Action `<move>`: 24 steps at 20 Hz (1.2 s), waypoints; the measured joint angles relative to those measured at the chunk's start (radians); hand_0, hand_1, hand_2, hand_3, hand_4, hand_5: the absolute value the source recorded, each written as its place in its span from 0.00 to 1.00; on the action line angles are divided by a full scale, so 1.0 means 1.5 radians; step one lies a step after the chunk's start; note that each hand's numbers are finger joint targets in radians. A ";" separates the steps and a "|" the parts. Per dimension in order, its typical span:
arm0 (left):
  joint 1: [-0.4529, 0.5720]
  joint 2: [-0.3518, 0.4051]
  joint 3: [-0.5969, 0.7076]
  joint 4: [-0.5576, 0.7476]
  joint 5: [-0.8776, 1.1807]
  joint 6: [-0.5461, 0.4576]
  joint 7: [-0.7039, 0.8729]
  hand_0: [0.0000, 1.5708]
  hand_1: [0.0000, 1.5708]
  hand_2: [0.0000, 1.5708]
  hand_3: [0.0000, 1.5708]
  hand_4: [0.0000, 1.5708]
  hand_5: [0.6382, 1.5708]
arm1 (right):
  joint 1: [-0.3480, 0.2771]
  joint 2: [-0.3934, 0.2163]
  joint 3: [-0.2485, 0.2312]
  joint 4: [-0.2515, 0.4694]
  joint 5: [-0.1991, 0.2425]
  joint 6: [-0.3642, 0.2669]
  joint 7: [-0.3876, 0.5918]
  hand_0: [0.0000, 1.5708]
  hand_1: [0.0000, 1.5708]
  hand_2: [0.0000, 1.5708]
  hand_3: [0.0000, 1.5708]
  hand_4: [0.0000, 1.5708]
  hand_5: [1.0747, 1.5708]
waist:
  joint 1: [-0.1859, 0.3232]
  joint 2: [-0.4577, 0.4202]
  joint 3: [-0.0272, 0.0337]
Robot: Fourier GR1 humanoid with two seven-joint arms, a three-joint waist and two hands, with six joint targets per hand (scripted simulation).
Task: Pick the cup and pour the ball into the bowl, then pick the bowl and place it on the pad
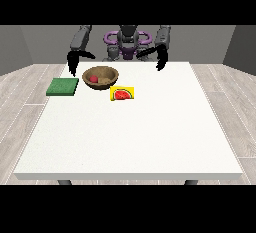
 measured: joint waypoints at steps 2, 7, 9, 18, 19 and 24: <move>0.031 0.006 0.010 0.000 0.030 -0.033 -0.052 0.00 0.00 0.00 0.00 0.00 0.99 | 0.003 0.016 0.009 -0.001 0.008 -0.017 -0.003 0.00 0.00 0.00 0.00 0.21 1.00 | 0.003 0.000 0.0014; 0.045 0.038 0.031 -0.034 0.076 -0.109 -0.069 0.00 0.00 0.00 0.00 0.00 0.99 | -0.021 0.031 0.000 0.066 0.018 -0.059 -0.050 0.00 0.00 0.00 0.00 0.17 0.99 | 0.030 0.007 0.0032; 0.057 0.047 0.039 -0.042 0.084 -0.124 -0.072 0.00 0.00 0.00 0.00 0.00 0.99 | -0.041 0.029 -0.001 0.096 0.018 -0.069 -0.056 0.00 0.00 0.00 0.00 0.16 0.99 | 0.029 0.002 0.0030; 0.084 0.068 0.057 -0.087 0.097 -0.160 -0.078 0.00 0.00 0.00 0.00 0.00 0.99 | -0.089 0.008 -0.009 0.243 0.014 -0.060 -0.146 0.00 0.00 0.00 0.00 0.09 0.99 | 0.036 0.021 0.0042; 0.082 0.075 0.062 -0.087 0.101 -0.169 -0.078 0.00 0.00 0.00 0.00 0.00 0.99 | -0.094 0.015 -0.007 0.253 0.015 -0.064 -0.154 0.00 0.00 0.00 0.00 0.08 0.98 | 0.036 0.024 0.0042; 0.074 0.082 0.072 -0.099 0.104 -0.177 -0.068 0.00 0.00 0.00 0.00 0.00 1.00 | -0.120 0.023 -0.012 0.296 0.003 -0.082 -0.155 0.50 0.50 0.25 0.00 0.28 0.92 | 0.034 0.026 0.0010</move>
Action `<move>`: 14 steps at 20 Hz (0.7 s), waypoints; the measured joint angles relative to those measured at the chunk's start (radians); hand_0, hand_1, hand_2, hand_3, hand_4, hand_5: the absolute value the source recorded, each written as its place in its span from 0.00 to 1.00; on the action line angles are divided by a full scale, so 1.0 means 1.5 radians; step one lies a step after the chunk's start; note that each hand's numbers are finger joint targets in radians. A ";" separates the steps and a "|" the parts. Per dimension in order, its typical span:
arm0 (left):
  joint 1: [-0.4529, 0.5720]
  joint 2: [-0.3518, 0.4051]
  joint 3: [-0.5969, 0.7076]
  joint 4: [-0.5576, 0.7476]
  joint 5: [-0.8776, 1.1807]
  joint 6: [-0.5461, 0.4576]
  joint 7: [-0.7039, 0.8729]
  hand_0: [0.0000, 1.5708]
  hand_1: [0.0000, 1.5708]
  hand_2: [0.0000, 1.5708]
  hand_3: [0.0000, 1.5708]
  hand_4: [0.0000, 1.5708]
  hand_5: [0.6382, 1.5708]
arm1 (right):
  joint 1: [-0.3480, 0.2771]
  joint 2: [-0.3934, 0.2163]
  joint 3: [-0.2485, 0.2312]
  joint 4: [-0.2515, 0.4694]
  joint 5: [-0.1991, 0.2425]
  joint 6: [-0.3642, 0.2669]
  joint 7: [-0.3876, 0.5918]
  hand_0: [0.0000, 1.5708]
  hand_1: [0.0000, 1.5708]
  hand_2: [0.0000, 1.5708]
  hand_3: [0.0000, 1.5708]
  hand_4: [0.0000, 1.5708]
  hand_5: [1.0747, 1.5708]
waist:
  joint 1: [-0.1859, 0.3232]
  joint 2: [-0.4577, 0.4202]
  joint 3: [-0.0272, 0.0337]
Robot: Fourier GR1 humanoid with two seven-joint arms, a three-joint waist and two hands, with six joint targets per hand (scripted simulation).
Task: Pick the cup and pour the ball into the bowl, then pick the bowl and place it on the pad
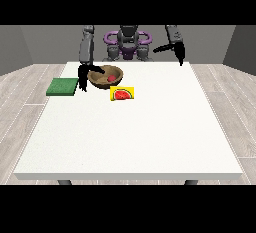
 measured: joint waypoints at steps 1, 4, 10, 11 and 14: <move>-0.003 0.001 0.000 -0.009 0.002 -0.002 0.001 0.00 0.00 0.00 0.00 0.05 1.00 | 0.003 -0.004 -0.011 0.003 -0.005 -0.012 -0.006 0.92 0.92 1.00 0.00 0.30 0.88 | 0.005 0.004 -0.0039; -0.012 -0.001 -0.006 -0.025 0.003 -0.006 0.004 0.00 0.00 0.00 0.00 0.33 0.99 | 0.013 -0.024 -0.006 0.006 0.024 -0.073 -0.011 1.00 1.00 1.00 0.96 0.57 0.91 | 0.025 0.010 -0.0133; -0.024 -0.001 -0.011 -0.028 0.010 -0.024 0.005 0.00 0.00 0.00 0.00 0.52 0.92 | 0.036 -0.050 0.049 -0.015 0.129 -0.232 0.009 1.00 1.00 1.00 0.88 0.58 0.99 | 0.060 0.006 -0.0222; -0.023 -0.002 -0.011 -0.022 0.012 -0.026 0.004 0.00 0.00 0.00 0.00 0.57 0.89 | 0.033 -0.055 0.058 -0.016 0.143 -0.248 0.034 1.00 1.00 1.00 0.80 0.57 0.99 | 0.060 0.000 -0.0206; -0.006 -0.004 -0.005 0.001 0.015 -0.025 0.005 0.00 0.00 0.00 0.00 0.61 0.84 | 0.025 -0.057 0.087 -0.013 0.178 -0.286 0.138 1.00 1.00 1.00 0.60 0.55 0.99 | 0.051 -0.038 -0.0129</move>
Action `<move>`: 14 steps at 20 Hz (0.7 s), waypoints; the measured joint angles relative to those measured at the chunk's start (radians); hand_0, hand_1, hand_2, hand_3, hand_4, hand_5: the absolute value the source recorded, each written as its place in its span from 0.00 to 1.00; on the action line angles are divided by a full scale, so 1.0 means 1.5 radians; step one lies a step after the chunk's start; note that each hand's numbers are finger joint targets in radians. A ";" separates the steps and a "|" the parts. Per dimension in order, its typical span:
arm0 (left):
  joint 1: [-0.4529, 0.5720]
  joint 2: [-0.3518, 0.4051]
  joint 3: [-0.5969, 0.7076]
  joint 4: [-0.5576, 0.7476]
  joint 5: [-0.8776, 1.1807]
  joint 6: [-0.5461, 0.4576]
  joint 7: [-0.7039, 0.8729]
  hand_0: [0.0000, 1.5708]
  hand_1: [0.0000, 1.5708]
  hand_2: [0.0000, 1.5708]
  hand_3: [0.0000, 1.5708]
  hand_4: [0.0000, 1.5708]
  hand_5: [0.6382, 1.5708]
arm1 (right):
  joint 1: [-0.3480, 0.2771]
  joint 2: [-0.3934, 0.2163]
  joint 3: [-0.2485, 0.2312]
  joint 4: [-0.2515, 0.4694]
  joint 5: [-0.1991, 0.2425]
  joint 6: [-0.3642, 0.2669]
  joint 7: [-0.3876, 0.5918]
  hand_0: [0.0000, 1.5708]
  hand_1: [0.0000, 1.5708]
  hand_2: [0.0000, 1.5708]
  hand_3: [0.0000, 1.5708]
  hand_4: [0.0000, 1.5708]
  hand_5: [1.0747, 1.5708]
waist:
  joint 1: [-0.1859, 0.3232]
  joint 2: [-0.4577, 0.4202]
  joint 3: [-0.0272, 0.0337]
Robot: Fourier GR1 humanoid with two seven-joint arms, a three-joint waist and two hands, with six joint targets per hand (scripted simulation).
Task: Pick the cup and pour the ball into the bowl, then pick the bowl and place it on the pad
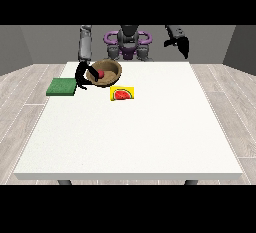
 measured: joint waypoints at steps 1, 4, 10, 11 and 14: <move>0.007 0.002 0.006 0.007 0.005 -0.003 0.005 0.00 0.00 0.00 0.00 0.62 0.84 | 0.000 0.000 0.008 0.002 0.009 -0.008 0.036 1.00 1.00 1.00 0.60 0.54 0.98 | -0.007 -0.016 0.0033; 0.037 0.015 0.030 0.045 0.014 -0.006 -0.007 0.00 0.00 0.00 0.00 0.63 0.83 | -0.017 -0.008 0.037 -0.015 0.031 -0.001 0.146 1.00 1.00 1.00 0.55 0.52 0.99 | -0.049 -0.059 0.0094; 0.076 0.029 0.059 0.087 0.020 0.002 0.002 0.00 0.00 0.00 0.00 0.64 0.83 | -0.058 -0.040 0.069 -0.076 0.046 0.052 0.323 1.00 1.00 1.00 0.46 0.51 1.00 | -0.114 -0.138 0.0139; 0.080 0.031 0.062 0.086 0.020 0.004 0.003 0.00 0.00 0.00 0.00 0.64 0.83 | -0.055 -0.054 0.062 -0.083 0.037 0.070 0.330 1.00 1.00 1.00 0.49 0.51 1.00 | -0.119 -0.139 0.0143; 0.094 0.041 0.072 0.085 0.026 -0.006 -0.017 0.00 0.00 0.00 0.00 0.65 0.84 | -0.048 -0.083 0.043 -0.110 0.020 0.100 0.351 1.00 1.00 1.00 0.46 0.49 1.00 | -0.126 -0.129 0.0151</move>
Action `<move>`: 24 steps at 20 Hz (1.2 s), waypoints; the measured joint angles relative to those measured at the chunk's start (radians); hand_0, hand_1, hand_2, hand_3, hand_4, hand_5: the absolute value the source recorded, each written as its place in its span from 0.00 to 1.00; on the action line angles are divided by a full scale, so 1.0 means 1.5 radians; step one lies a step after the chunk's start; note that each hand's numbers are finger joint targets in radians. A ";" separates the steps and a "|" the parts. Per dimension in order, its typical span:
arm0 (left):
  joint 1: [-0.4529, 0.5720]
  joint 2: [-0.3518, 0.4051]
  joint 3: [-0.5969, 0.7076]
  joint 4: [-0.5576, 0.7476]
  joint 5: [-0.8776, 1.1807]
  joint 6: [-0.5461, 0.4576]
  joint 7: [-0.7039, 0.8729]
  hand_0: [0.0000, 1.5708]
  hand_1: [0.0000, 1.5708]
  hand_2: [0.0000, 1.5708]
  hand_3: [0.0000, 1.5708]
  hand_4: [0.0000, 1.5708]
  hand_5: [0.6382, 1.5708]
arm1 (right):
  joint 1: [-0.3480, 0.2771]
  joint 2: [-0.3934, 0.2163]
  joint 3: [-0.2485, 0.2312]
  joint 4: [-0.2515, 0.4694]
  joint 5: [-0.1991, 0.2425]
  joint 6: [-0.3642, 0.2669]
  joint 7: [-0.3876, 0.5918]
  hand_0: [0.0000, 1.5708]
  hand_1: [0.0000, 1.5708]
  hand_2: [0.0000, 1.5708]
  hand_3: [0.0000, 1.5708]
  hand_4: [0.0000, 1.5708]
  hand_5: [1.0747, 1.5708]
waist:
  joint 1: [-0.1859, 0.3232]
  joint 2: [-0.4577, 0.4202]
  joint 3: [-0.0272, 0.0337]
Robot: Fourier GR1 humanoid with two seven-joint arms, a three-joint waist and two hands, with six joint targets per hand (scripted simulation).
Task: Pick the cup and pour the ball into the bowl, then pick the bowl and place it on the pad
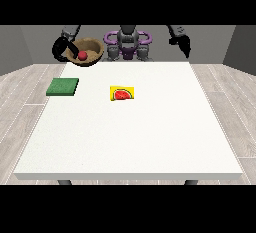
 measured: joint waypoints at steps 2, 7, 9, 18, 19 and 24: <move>-0.010 -0.006 -0.005 -0.010 -0.002 0.002 -0.007 0.00 0.00 0.00 0.00 0.66 0.85 | -0.013 -0.023 -0.024 0.000 -0.011 0.004 0.000 1.00 1.00 1.00 0.46 0.49 1.00 | 0.013 0.029 0.0005; -0.044 0.012 0.009 -0.027 0.021 -0.027 -0.006 0.00 0.00 0.00 0.00 0.80 0.93 | -0.037 -0.070 -0.065 0.007 -0.025 0.022 -0.018 1.00 1.00 1.00 0.14 0.56 1.00 | 0.039 0.083 0.0007; -0.049 0.029 0.022 -0.040 0.036 -0.045 -0.005 0.00 0.00 0.00 0.00 0.83 0.95 | -0.035 -0.102 -0.084 0.020 -0.031 0.039 -0.037 1.00 1.00 1.00 0.00 0.58 1.00 | 0.052 0.100 0.0008; -0.082 0.218 0.191 0.015 0.171 -0.195 -0.048 0.00 0.00 0.00 0.00 0.79 1.00 | -0.016 -0.159 -0.148 0.041 -0.064 0.057 -0.137 1.00 1.00 1.00 0.00 0.50 0.99 | 0.075 0.185 0.0008; -0.085 0.233 0.202 0.028 0.179 -0.207 -0.052 0.00 0.00 0.00 0.00 0.78 1.00 | -0.023 -0.158 -0.150 0.041 -0.066 0.053 -0.137 1.00 1.00 1.00 0.00 0.51 0.99 | 0.076 0.190 0.0008; -0.097 0.300 0.251 0.080 0.212 -0.261 -0.084 0.00 0.00 0.00 0.00 0.75 0.99 | -0.038 -0.160 -0.174 0.058 -0.080 0.041 -0.176 1.00 1.00 1.00 0.16 0.35 0.98 | 0.077 0.234 0.0010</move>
